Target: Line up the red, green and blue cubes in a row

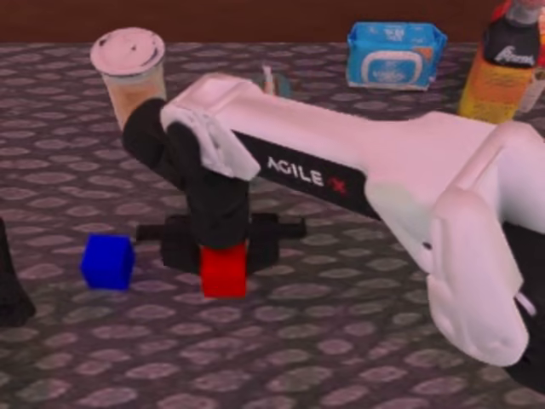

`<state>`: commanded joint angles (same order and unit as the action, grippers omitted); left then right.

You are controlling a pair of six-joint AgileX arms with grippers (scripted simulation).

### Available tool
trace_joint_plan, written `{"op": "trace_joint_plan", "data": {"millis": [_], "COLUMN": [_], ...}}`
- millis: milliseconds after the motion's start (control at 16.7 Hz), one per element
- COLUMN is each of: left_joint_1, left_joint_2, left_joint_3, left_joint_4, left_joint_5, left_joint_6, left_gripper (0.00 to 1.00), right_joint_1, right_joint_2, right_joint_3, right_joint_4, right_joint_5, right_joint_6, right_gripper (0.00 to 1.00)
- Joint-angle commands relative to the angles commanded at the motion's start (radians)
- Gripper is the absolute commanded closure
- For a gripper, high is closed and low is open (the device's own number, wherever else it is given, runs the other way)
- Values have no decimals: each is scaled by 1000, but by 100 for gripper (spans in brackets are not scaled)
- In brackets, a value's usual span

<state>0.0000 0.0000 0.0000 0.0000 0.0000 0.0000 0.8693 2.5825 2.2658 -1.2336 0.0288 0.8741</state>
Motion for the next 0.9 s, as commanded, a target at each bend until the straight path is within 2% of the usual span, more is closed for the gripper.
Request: {"op": "trace_joint_plan", "data": {"millis": [360, 900], "left_joint_1": [0, 0], "left_joint_2": [0, 0], "left_joint_3": [0, 0], "left_joint_4": [0, 0], "left_joint_5": [0, 0], "left_joint_6": [0, 0], "left_gripper": [0, 0], "right_joint_1": [2, 2], "right_joint_2": [0, 0], "right_joint_3": [-35, -35], "right_joint_4": [35, 35], "right_joint_5": [1, 1], "right_joint_6": [1, 1], "right_gripper": [100, 32]}}
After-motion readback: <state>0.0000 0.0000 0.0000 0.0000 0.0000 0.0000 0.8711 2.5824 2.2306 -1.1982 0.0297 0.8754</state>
